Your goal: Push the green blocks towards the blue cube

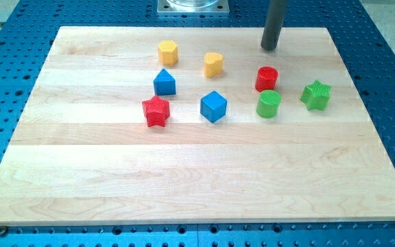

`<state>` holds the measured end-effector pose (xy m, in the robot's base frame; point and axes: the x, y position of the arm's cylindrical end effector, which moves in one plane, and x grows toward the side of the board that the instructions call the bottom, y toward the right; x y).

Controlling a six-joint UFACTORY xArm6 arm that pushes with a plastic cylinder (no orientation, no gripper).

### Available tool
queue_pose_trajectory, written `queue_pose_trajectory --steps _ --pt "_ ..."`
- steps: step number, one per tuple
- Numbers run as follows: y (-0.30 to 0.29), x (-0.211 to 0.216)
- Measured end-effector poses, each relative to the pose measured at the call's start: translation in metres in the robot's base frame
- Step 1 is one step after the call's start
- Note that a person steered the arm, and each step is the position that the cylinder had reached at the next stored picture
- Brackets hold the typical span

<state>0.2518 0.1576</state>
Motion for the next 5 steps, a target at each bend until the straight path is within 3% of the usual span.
queue_pose_trajectory --steps 5 --pt "-0.011 0.002"
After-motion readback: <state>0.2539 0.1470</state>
